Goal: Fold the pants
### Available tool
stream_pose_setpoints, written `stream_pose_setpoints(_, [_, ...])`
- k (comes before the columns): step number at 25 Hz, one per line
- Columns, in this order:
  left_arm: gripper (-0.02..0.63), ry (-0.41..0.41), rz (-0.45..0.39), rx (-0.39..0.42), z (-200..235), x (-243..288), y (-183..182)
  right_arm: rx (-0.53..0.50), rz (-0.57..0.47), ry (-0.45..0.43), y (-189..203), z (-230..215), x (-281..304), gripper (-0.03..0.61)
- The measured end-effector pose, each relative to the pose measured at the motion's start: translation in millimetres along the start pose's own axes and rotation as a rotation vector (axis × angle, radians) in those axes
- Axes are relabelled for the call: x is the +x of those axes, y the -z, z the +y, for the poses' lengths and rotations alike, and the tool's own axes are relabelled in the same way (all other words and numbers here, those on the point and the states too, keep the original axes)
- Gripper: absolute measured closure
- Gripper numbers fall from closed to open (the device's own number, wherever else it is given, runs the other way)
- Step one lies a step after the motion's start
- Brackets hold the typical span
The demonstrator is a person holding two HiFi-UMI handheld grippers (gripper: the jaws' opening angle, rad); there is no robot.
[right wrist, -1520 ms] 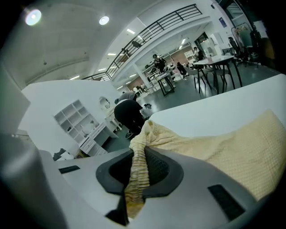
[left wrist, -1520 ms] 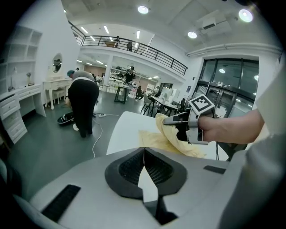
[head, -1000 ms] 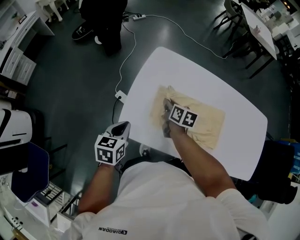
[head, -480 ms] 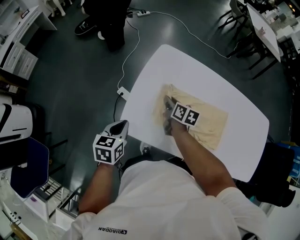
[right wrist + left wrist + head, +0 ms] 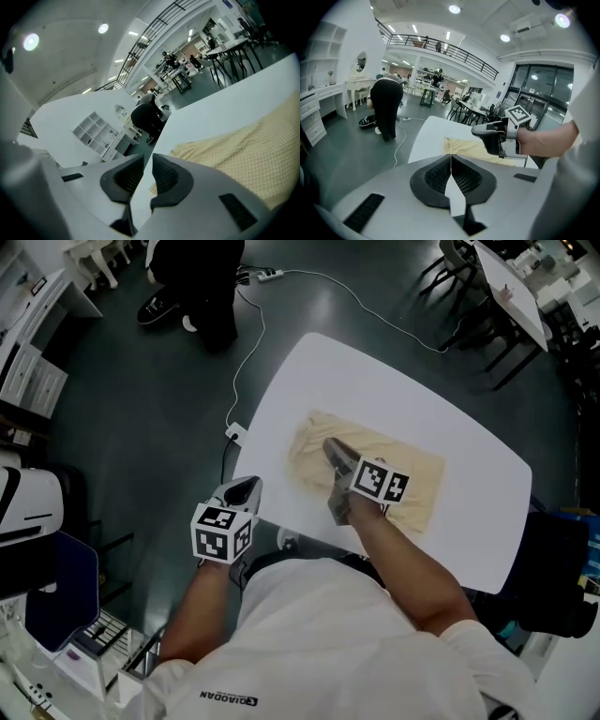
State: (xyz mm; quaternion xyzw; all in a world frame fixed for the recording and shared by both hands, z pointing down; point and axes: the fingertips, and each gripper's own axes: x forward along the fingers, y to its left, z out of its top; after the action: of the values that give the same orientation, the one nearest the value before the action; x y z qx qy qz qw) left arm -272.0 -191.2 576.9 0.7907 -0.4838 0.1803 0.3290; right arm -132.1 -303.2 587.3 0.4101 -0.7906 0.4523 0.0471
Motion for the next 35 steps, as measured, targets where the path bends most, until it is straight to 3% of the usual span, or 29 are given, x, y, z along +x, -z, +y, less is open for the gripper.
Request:
stream_pose_setpoints(3, [0.586,0.023,-0.007,0.010,-11,8,-8,0.038,-0.022,-0.035,-9,10,-25,0.545])
stream_pose_setpoints(10, [0.586,0.084,-0.010,0.076,-50,20,-18,-0.067,-0.073,-0.002,-16,-2,-104,0.558])
stream_pose_setpoints(17, [0.586,0.146,0.024,0.175,-77,35,-19,-0.203,-0.128,0.148,-5,-45,-179,0.558])
stream_pose_setpoints(24, [0.586,0.253,0.080,0.269,-124,55,-16,-0.034,-0.224,0.298,11,-97,-250,0.558])
stream_pose_setpoints(30, [0.586,0.308,0.090,0.315,-179,76,-18,0.020,-0.254,0.349,17,-133,-297,0.558])
stream_pose_setpoints(35, [0.586,0.307,0.098,0.328,-203,85,-14,0.034,-0.250,0.370,18,-159,-319,0.558])
